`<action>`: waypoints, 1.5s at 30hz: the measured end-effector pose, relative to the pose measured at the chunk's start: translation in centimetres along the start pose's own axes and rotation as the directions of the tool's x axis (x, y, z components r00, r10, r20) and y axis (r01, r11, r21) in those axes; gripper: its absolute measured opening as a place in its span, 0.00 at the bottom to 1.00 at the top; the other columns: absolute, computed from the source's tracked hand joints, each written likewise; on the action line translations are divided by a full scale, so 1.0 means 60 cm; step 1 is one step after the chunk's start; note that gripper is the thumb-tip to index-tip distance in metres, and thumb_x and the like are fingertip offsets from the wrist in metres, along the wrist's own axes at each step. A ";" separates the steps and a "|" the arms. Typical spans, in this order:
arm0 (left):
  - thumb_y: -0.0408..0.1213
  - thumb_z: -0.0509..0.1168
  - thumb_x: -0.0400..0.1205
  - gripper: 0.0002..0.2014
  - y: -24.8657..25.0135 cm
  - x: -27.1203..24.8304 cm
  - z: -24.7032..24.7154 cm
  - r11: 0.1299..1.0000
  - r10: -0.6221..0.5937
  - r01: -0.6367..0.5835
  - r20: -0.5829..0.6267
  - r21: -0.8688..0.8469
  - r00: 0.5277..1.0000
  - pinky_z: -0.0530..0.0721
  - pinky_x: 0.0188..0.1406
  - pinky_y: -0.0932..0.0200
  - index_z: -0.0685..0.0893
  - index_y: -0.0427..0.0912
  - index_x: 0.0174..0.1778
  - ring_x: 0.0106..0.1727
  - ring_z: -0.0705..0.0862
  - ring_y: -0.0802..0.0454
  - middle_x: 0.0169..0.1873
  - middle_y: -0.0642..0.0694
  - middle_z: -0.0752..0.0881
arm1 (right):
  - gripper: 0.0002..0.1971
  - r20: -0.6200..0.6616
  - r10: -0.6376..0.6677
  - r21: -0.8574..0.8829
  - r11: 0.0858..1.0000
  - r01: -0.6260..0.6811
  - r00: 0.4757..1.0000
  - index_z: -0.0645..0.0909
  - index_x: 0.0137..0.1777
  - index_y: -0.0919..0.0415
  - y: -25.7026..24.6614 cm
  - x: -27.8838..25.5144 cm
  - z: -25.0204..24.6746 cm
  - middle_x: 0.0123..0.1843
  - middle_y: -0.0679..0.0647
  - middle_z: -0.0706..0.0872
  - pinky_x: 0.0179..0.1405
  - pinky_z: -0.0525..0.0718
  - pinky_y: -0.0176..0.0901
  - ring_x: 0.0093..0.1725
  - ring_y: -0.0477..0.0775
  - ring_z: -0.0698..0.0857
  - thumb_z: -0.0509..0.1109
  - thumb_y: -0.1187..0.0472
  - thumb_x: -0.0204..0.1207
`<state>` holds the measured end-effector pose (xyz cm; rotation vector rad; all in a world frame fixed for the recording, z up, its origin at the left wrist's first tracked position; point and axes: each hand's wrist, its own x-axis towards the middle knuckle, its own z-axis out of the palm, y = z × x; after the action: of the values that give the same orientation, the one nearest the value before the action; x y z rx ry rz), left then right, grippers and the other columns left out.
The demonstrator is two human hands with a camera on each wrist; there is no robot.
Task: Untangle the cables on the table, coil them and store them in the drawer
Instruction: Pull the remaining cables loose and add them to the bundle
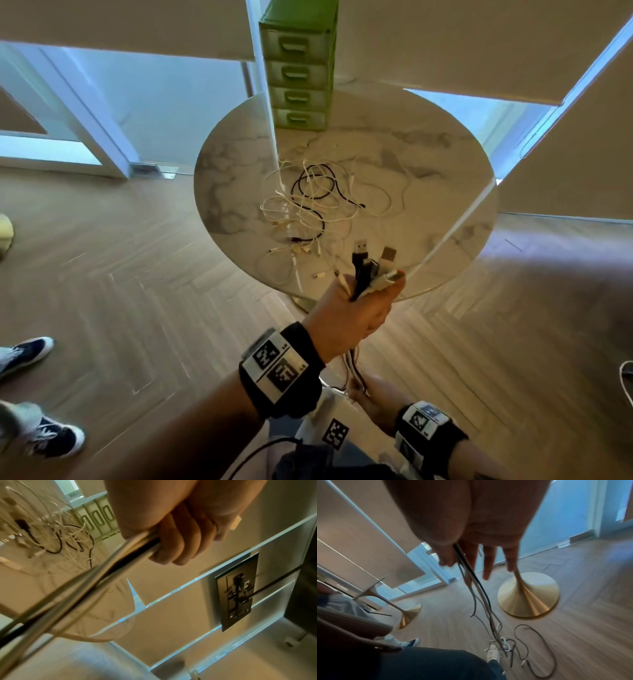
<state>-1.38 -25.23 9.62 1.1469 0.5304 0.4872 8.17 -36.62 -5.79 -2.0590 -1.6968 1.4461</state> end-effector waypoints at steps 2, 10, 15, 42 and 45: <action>0.44 0.63 0.80 0.20 -0.022 -0.007 -0.011 0.991 -0.065 0.067 -0.021 0.118 0.998 0.59 0.17 0.68 0.72 0.54 0.19 0.17 0.59 0.61 0.15 0.57 0.63 | 0.17 0.054 0.122 -0.155 0.982 -0.112 0.991 0.72 0.67 0.59 0.017 0.004 0.001 0.65 0.54 0.78 0.71 0.72 0.46 0.64 0.49 0.77 0.64 0.60 0.78; 0.54 0.59 0.80 0.19 -0.087 -0.049 -0.105 0.935 -0.166 0.234 -0.255 0.266 0.953 0.66 0.26 0.65 0.71 0.49 0.25 0.23 0.66 0.59 0.19 0.54 0.69 | 0.16 -0.125 0.093 -0.046 0.994 -0.099 0.988 0.77 0.65 0.58 -0.023 0.032 -0.099 0.62 0.53 0.83 0.59 0.75 0.37 0.61 0.51 0.81 0.66 0.62 0.77; 0.46 0.57 0.85 0.21 -0.091 -0.059 -0.163 0.957 -0.211 0.265 -0.348 0.116 0.914 0.67 0.31 0.59 0.71 0.50 0.23 0.23 0.65 0.59 0.18 0.56 0.67 | 0.13 -0.208 -0.030 -0.027 0.999 0.025 0.978 0.80 0.60 0.60 -0.084 0.082 -0.129 0.59 0.52 0.84 0.53 0.74 0.34 0.57 0.49 0.82 0.68 0.63 0.76; 0.39 0.57 0.86 0.12 0.004 0.130 -0.383 0.947 -0.179 0.241 -0.277 0.212 0.944 0.72 0.29 0.64 0.78 0.43 0.36 0.22 0.68 0.63 0.20 0.59 0.70 | 0.07 -0.604 0.150 0.432 0.887 0.163 0.782 0.85 0.51 0.56 -0.250 0.286 -0.283 0.37 0.47 0.86 0.32 0.76 0.26 0.34 0.40 0.82 0.67 0.64 0.78; 0.34 0.65 0.81 0.03 0.026 0.164 -0.363 0.953 -0.101 0.159 -0.222 0.260 0.970 0.74 0.26 0.67 0.81 0.44 0.42 0.21 0.73 0.66 0.23 0.59 0.78 | 0.07 -0.668 0.203 0.595 0.723 0.350 0.716 0.80 0.48 0.59 -0.277 0.243 -0.331 0.36 0.49 0.87 0.27 0.75 0.23 0.29 0.35 0.83 0.64 0.71 0.78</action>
<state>-7.38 -3.08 2.77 1.3245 0.8714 0.4282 9.33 -9.58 6.46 -1.6976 -0.7363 0.8485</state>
